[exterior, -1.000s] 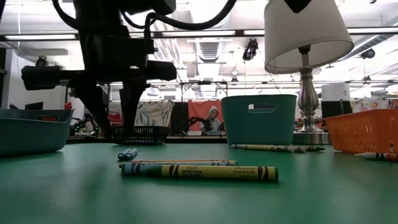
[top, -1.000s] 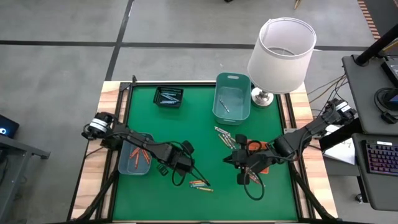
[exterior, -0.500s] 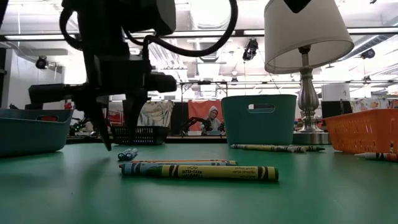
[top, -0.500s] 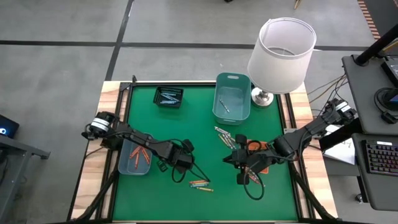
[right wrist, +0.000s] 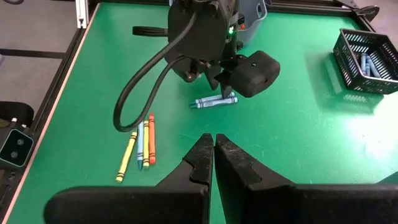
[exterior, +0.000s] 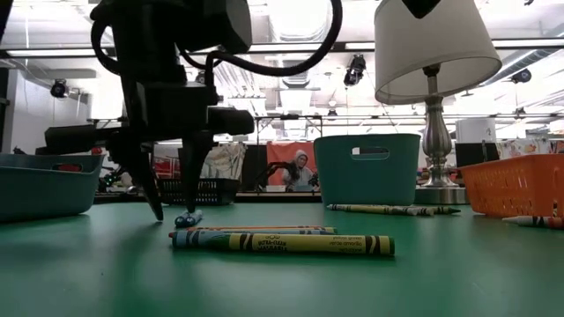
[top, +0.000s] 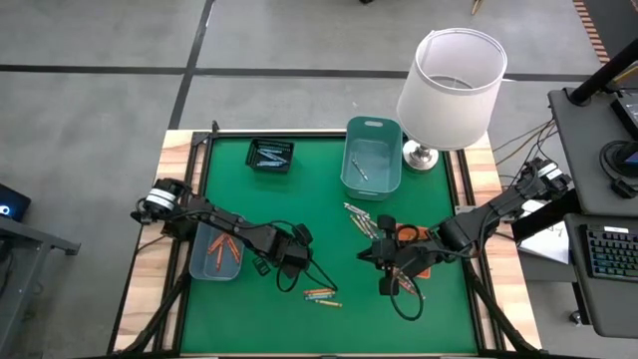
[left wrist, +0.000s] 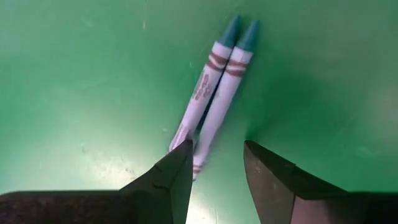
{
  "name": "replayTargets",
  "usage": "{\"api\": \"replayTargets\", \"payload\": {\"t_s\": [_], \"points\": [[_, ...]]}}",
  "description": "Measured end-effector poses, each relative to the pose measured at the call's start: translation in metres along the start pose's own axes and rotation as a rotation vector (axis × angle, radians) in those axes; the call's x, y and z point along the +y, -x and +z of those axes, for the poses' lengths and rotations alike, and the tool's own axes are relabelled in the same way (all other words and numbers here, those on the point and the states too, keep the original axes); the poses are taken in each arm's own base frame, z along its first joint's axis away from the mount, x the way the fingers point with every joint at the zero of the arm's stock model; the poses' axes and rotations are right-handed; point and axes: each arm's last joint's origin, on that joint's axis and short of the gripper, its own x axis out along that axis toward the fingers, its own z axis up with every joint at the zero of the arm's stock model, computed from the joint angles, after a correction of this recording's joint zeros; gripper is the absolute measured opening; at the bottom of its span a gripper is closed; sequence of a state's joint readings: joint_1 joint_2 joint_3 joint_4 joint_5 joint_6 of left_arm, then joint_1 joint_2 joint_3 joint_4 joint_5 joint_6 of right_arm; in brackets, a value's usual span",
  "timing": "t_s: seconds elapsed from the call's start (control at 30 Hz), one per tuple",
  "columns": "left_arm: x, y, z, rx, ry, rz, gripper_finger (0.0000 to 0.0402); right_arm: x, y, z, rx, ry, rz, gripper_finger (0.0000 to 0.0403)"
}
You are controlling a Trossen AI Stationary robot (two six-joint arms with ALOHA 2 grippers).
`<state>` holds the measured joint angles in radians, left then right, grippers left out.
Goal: Sort crayons
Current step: Put the blue crayon into the black bin
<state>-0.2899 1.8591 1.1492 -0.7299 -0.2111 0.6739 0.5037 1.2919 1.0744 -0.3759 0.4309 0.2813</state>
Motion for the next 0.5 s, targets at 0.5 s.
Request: {"api": "replayTargets", "payload": {"t_s": [0.5], "points": [[0.0025, -0.0041, -0.0002, -0.085, 0.016, -0.055, 0.0106, -0.0001, -0.0006, -0.0012, 0.004, 0.002, -0.002, 0.0009]]}}
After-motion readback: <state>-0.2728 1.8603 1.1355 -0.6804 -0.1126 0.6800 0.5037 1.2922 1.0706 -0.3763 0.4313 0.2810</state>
